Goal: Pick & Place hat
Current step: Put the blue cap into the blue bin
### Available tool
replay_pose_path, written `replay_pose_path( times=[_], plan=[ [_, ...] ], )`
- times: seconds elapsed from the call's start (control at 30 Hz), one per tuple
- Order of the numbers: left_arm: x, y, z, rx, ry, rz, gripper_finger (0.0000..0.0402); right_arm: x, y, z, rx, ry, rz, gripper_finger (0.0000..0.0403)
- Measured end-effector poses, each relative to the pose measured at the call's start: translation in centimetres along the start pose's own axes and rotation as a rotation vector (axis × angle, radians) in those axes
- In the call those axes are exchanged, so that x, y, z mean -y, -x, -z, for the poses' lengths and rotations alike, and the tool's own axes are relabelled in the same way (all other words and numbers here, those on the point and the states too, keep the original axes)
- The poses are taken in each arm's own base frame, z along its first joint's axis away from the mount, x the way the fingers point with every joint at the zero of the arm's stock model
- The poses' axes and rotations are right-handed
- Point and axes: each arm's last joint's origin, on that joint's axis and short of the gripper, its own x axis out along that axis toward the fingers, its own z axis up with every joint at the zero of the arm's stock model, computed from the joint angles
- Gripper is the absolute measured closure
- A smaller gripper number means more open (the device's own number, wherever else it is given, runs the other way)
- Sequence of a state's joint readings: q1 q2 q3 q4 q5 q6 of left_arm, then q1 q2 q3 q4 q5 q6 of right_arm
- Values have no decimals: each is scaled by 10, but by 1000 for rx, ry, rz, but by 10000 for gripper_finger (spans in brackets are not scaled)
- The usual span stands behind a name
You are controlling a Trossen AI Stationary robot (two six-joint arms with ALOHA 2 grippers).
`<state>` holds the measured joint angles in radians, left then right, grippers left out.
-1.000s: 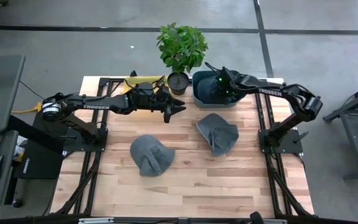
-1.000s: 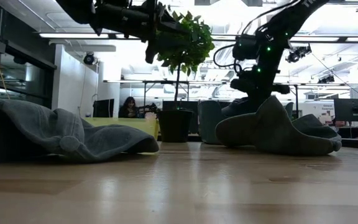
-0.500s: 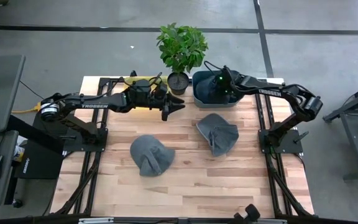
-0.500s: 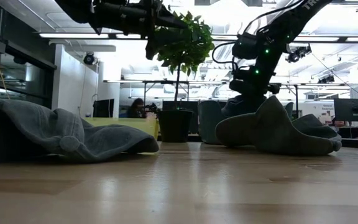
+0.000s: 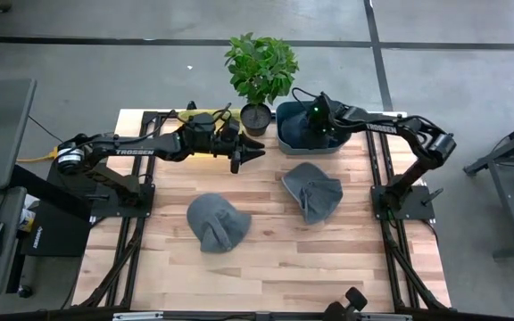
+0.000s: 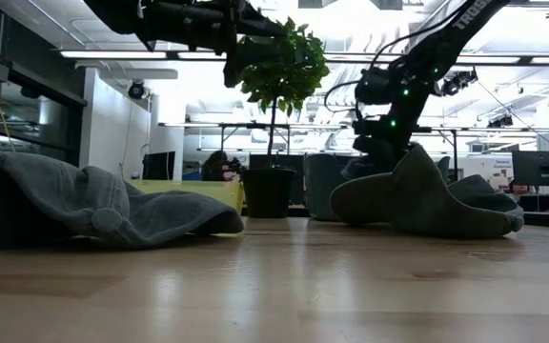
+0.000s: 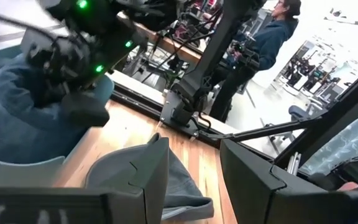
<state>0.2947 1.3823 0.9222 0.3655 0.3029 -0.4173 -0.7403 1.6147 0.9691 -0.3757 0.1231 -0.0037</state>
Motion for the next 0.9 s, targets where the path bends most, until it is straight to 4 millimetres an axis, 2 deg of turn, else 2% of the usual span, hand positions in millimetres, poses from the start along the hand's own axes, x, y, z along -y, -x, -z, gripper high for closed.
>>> replay_pose_path(
  times=[0.17,0.4,0.67,0.77,0.9],
  plan=[
    [0,0,0,-2,4,2,259,-1,-9,2,-26,1,-2,403],
    [0,0,0,-1,6,3,259,-1,-9,2,-30,48,-8,403],
    [0,0,0,-2,7,4,259,-2,-10,2,-21,26,-27,402],
    [0,0,0,-2,7,4,259,-2,-6,2,-15,3,-40,391],
    [0,0,0,-2,7,4,259,-3,5,0,9,-3,-90,355]
  ],
)
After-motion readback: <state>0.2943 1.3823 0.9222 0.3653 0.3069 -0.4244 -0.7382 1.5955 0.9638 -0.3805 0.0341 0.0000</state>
